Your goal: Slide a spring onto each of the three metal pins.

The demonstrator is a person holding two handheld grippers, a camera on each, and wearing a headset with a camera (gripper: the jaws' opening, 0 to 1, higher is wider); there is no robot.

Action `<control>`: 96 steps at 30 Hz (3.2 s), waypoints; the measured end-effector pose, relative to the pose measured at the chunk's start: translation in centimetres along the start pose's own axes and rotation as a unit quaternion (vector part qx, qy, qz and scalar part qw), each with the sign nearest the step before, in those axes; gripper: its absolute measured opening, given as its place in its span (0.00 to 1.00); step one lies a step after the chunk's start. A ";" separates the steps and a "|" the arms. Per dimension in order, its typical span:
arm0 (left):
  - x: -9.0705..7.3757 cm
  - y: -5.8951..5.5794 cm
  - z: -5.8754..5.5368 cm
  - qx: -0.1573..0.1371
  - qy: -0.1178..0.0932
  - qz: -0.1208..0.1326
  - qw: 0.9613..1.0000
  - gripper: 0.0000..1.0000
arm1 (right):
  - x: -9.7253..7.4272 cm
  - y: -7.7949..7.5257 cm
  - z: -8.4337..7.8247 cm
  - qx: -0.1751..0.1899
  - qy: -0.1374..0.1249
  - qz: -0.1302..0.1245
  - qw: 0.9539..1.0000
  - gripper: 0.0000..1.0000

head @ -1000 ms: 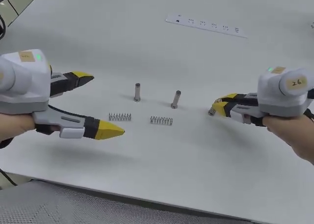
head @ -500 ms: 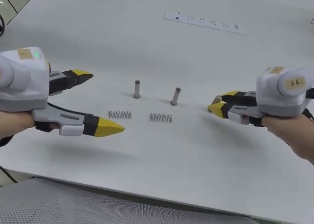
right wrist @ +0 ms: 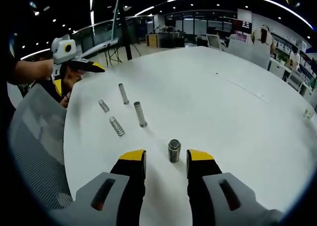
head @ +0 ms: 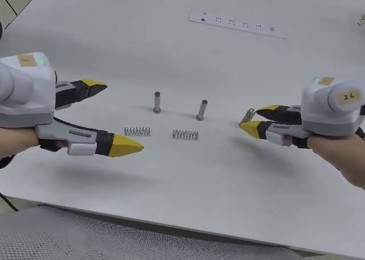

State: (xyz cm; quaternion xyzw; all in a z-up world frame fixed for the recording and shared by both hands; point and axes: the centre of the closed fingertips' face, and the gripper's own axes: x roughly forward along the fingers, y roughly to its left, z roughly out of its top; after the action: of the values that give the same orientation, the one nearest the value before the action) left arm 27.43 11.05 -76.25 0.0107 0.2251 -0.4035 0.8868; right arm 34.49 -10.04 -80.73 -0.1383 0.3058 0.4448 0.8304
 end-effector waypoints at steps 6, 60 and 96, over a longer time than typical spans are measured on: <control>-0.2 0.1 0.0 0.001 0.000 0.002 1.000 0.96 | -0.5 0.4 -0.5 -0.001 0.006 0.005 1.000 0.34; -0.4 0.3 -0.1 -0.005 0.005 0.003 1.000 0.96 | -0.9 5.1 -0.8 -0.063 0.027 0.079 0.994 0.35; -0.6 0.0 -0.4 -0.010 0.002 0.000 1.000 0.97 | 5.3 11.2 2.0 -0.239 0.077 0.155 0.955 0.28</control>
State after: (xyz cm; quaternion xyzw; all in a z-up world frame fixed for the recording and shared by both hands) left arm 26.99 11.55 -76.41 0.0022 0.2309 -0.4010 0.8865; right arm 28.26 0.75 -82.00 -0.3178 0.2715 0.6163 0.6675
